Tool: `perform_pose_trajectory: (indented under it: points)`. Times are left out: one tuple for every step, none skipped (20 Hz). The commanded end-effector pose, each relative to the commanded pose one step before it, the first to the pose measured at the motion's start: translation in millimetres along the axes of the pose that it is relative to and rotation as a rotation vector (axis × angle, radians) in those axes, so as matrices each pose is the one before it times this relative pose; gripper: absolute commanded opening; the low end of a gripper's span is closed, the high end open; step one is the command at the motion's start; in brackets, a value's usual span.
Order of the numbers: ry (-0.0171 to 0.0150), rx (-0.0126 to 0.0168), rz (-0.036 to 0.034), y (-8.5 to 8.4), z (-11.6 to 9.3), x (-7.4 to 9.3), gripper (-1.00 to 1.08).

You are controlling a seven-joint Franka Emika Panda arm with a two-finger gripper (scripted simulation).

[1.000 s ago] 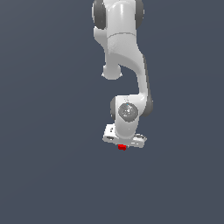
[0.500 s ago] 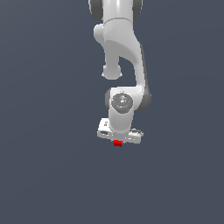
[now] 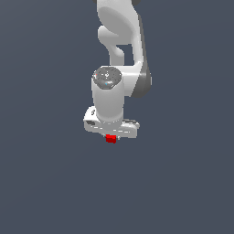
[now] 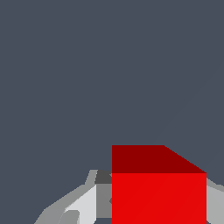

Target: Pick up the red cube and move it to a goal position.

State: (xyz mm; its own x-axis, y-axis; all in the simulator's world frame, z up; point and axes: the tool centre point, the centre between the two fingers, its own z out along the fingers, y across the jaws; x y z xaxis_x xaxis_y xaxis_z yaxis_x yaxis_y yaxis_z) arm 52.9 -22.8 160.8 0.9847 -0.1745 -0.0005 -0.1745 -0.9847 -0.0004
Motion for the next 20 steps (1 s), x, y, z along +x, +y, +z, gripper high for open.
perform_pose_trajectory:
  points:
    - [0.00018, 0.00022, -0.00030, 14.66, -26.83, 0.90, -1.00]
    - [0.00000, 0.00000, 0.00000, 5.55, -10.08, 0.56, -1.00]
    - [0.00000, 0.00000, 0.00000, 5.33, -9.69, 0.58, -1.00]
    - [0.00000, 0.00000, 0.00000, 5.11, -9.29, 0.61, -1.00]
    - [0.00000, 0.00000, 0.00000, 4.88, -8.86, 0.65, -1.00]
    - [0.00000, 0.00000, 0.00000, 4.62, -8.38, 0.69, -1.00]
    - [0.00000, 0.00000, 0.00000, 4.29, -7.78, 0.70, -1.00]
    - [0.00000, 0.00000, 0.00000, 3.91, -7.09, 0.67, -1.00]
    - [0.00000, 0.00000, 0.00000, 3.54, -6.42, 0.64, -1.00]
    - [0.00000, 0.00000, 0.00000, 3.18, -5.76, 0.60, -1.00]
    - [0.00000, 0.00000, 0.00000, 2.83, -5.12, 0.56, -1.00]
    - [0.00000, 0.00000, 0.00000, 2.48, -4.48, 0.54, -1.00]
    - [0.00000, 0.00000, 0.00000, 2.14, -3.85, 0.51, -1.00]
    - [0.00000, 0.00000, 0.00000, 1.80, -3.23, 0.49, -1.00]
    - [0.00000, 0.00000, 0.00000, 1.46, -2.61, 0.48, -1.00]
    - [0.00042, -0.00054, -0.00010, 0.91, -2.28, 0.34, -1.00]
    - [0.00000, 0.00000, 0.00000, 0.81, -1.43, 0.43, -1.00]
    - [0.00000, 0.00000, 0.00000, 0.51, -0.89, 0.37, -1.00]
    - [0.00000, 0.00000, 0.00000, 0.25, -0.42, 0.26, -1.00]
    - [0.00000, 0.00000, 0.00000, 0.07, -0.11, 0.09, -1.00]
